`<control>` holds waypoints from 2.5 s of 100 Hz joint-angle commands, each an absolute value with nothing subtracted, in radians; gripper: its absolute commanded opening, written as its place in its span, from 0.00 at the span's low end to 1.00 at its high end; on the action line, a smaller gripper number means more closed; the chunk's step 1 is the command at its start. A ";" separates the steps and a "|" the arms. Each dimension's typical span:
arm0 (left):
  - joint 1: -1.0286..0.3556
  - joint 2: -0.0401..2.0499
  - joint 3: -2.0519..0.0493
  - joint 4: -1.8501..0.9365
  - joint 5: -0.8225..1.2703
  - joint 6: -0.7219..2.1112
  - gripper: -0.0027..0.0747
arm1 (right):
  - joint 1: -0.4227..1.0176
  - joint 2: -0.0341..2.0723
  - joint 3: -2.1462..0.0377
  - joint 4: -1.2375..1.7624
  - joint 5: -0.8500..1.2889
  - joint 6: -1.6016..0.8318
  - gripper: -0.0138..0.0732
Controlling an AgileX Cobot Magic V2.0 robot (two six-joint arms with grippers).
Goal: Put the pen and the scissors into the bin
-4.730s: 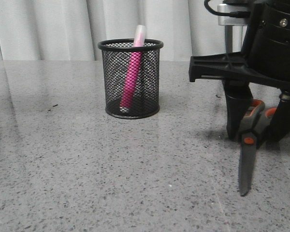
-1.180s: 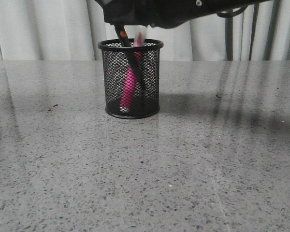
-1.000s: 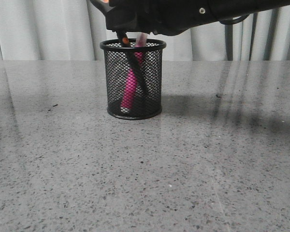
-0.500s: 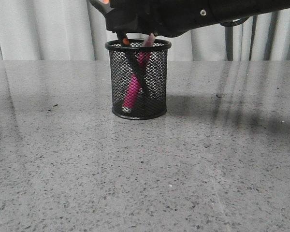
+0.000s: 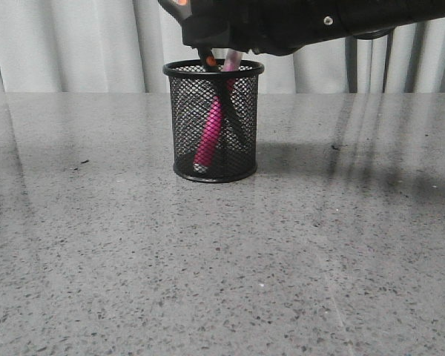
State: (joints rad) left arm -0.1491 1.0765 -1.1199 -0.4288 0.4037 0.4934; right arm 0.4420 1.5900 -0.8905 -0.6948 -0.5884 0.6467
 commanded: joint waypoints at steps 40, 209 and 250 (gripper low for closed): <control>-0.147 1.054 -1.150 -0.443 0.336 0.495 0.10 | 0.438 1.551 -0.916 -0.713 -0.624 0.634 0.07; -0.147 0.990 -1.129 -0.445 0.381 0.495 0.02 | 0.327 0.987 -0.914 -0.796 -0.071 0.634 0.08; -0.147 0.428 -0.598 -0.483 0.058 0.495 0.01 | 0.327 0.444 -0.584 -0.817 0.083 0.636 0.08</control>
